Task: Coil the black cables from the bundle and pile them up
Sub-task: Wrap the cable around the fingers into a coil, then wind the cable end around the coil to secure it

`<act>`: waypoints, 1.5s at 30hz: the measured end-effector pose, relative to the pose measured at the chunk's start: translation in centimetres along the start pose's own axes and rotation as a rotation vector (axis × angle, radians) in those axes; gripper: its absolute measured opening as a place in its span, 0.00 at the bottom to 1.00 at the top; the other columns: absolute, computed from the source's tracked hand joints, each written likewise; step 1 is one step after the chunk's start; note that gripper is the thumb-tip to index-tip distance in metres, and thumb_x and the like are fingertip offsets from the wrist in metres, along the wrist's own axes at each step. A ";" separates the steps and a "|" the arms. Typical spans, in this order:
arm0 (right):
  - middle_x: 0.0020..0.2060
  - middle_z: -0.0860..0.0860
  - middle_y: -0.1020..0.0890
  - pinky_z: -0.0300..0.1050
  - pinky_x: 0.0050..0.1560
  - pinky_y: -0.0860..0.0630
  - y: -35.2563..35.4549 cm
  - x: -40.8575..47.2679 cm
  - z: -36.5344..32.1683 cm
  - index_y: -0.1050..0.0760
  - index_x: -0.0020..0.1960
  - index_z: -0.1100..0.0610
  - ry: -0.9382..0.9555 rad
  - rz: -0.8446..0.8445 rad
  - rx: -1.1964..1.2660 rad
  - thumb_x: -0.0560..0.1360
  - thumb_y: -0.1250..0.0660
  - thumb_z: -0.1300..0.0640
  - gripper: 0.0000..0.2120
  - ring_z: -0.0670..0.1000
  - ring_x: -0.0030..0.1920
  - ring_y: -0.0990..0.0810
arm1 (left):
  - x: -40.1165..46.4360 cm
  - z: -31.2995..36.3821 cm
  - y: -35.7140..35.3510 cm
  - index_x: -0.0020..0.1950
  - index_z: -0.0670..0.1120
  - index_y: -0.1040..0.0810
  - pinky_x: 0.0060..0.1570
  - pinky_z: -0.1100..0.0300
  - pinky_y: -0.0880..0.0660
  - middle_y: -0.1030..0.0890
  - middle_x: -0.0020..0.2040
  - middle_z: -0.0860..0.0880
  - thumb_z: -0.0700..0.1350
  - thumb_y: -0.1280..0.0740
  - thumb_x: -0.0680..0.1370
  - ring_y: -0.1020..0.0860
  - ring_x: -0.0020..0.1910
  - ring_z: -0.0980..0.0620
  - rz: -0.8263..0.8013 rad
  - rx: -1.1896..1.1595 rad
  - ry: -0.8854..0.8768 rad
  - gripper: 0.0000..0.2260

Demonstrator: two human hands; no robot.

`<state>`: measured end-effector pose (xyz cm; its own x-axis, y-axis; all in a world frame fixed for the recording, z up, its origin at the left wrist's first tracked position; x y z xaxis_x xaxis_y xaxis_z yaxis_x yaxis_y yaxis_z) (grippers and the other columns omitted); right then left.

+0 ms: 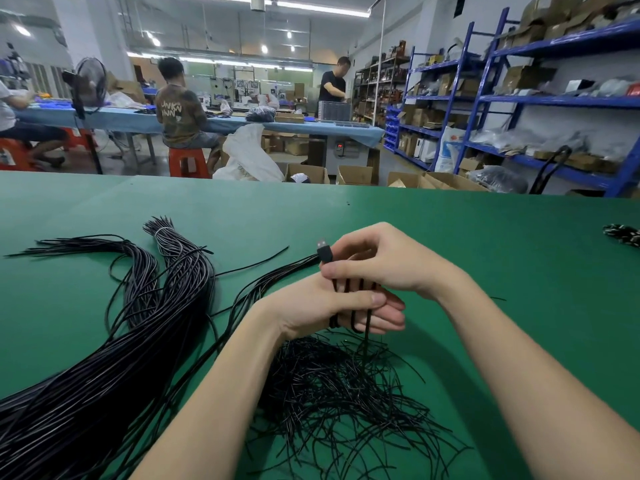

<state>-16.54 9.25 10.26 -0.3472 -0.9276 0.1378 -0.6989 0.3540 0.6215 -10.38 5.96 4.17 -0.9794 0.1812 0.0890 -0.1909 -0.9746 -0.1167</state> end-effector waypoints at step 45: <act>0.28 0.45 0.20 0.28 0.31 0.31 1.9 -0.7 3.6 0.21 0.33 0.52 -0.161 0.519 -0.339 0.73 0.26 0.43 0.16 0.38 0.30 0.24 | 1.3 -1.1 2.5 0.47 0.36 0.19 0.49 0.55 0.17 0.23 0.36 0.44 0.35 0.37 0.81 0.21 0.36 0.50 0.366 -0.245 0.018 0.08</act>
<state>-19.88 11.00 8.63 -0.6957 -0.6063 0.3851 -0.1871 0.6706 0.7178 -12.25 3.89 2.95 -0.9860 -0.1658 -0.0185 0.1608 -0.9155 -0.3687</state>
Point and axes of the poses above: each hand's wrist, its own x-axis towards the middle knuckle, its own y-axis out of the back of the hand, z = x × y, the point moved 7 cm from there along x, towards the middle knuckle
